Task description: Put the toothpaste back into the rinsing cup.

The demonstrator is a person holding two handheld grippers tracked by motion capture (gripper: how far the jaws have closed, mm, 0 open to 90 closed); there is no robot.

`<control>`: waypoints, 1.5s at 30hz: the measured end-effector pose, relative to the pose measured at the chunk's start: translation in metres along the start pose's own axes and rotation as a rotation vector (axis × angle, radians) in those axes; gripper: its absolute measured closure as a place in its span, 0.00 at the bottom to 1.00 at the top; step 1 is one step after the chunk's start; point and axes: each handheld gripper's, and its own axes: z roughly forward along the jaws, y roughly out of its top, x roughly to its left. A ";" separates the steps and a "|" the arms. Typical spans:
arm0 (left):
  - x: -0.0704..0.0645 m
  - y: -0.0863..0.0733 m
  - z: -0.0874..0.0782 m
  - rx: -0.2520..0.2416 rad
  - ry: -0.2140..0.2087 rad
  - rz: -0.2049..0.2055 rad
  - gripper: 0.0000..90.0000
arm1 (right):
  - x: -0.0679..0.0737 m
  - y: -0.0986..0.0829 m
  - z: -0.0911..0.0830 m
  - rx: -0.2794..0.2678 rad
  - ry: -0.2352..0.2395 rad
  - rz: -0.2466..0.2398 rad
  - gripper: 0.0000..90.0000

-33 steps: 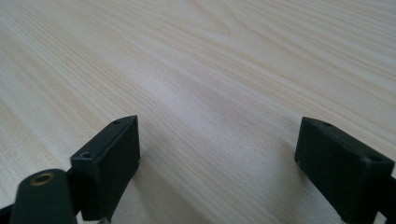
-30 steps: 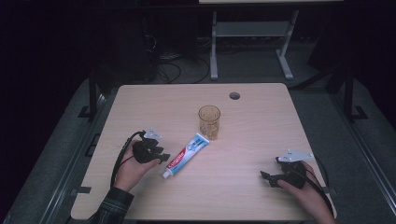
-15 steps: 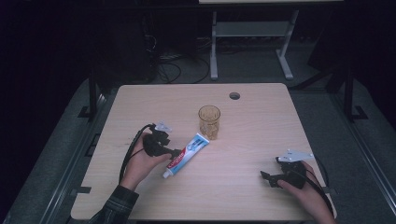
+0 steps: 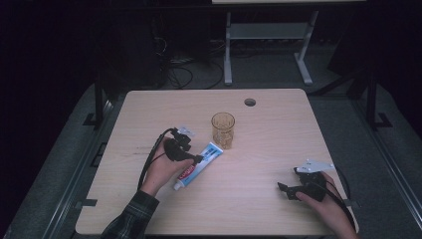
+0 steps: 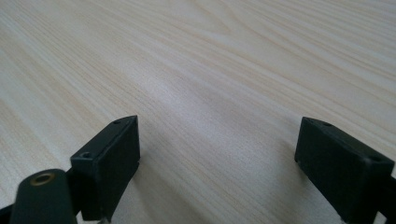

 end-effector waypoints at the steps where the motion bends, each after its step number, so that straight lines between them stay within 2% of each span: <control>1: -0.001 0.002 0.002 -0.001 0.000 0.003 0.37 | 0.000 0.000 0.000 0.000 0.000 0.001 0.15; 6: -0.006 0.009 0.012 -0.005 -0.003 0.008 0.38 | 0.000 0.000 0.000 0.000 0.000 0.000 0.15; 10: -0.009 0.012 0.024 0.018 0.001 0.011 0.38 | 0.000 0.000 0.000 0.000 0.000 0.000 0.15; 17: -0.013 0.015 0.039 0.032 0.031 0.037 0.38 | 0.000 0.000 0.000 0.000 0.000 0.001 0.15; 21: -0.017 0.016 0.051 0.060 0.042 0.049 0.38 | 0.000 0.000 0.000 0.000 0.000 0.001 0.15; 28: -0.018 0.018 0.059 0.080 0.068 0.057 0.39 | 0.000 0.000 0.000 -0.001 0.001 0.002 0.15; 33: -0.017 0.022 0.061 0.099 0.070 0.062 0.42 | 0.000 0.000 0.000 -0.001 0.001 0.002 0.15; 40: -0.017 0.026 0.062 0.135 0.067 0.049 0.44 | 0.000 0.000 0.000 -0.002 0.003 0.004 0.15; 45: -0.018 0.027 0.061 0.141 0.076 0.032 0.47 | 0.000 0.000 0.000 0.000 0.001 0.001 0.15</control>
